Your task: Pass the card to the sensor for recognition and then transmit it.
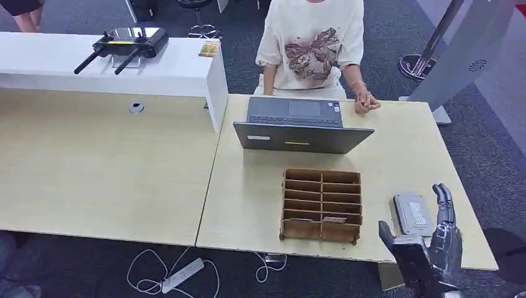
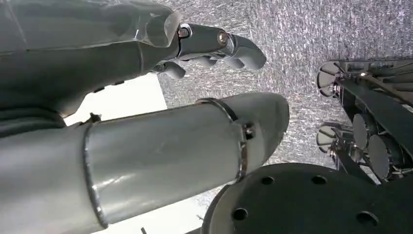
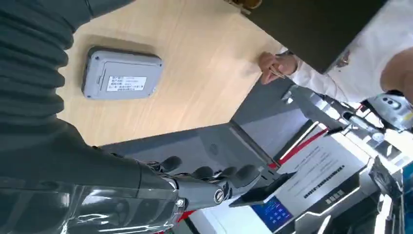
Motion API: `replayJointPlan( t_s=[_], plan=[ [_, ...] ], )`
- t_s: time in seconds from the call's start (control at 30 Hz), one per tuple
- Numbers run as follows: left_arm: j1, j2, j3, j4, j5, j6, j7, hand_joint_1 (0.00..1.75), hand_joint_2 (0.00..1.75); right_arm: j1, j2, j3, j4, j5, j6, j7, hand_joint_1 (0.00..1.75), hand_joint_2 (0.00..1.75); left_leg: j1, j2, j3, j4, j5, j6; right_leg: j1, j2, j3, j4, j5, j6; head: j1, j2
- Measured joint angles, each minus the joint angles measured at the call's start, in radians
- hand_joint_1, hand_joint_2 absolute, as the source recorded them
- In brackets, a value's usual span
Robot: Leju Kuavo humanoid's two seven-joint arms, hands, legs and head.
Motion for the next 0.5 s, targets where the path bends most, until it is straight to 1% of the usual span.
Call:
replayJointPlan(
  t_s=[0.2,0.37,0.5],
  plan=[
    [0.000,0.000,-0.019,0.000,0.020,-0.001,0.000,0.00,0.00,0.000,-0.011,0.048,0.002,0.130,-0.002,0.043,0.00,1.75,0.000,0.000,0.000,0.000,0.000,0.000,0.000,0.000,0.000,0.000,0.000,0.000,0.000,0.000],
    [0.000,0.000,-0.040,0.000,0.038,-0.003,0.000,0.00,0.00,0.000,-0.025,0.091,0.002,0.181,-0.003,0.076,0.00,1.75,0.000,0.000,0.000,0.000,0.000,0.000,0.000,0.000,0.000,0.000,0.000,0.000,0.000,0.000],
    [0.000,0.000,-0.049,0.000,0.045,-0.003,0.000,0.00,0.00,0.000,-0.037,0.114,0.004,0.194,-0.004,0.086,0.00,1.75,0.000,0.000,0.000,0.000,0.000,0.000,0.000,0.000,0.000,0.000,0.000,0.000,0.000,0.000]
  ],
)
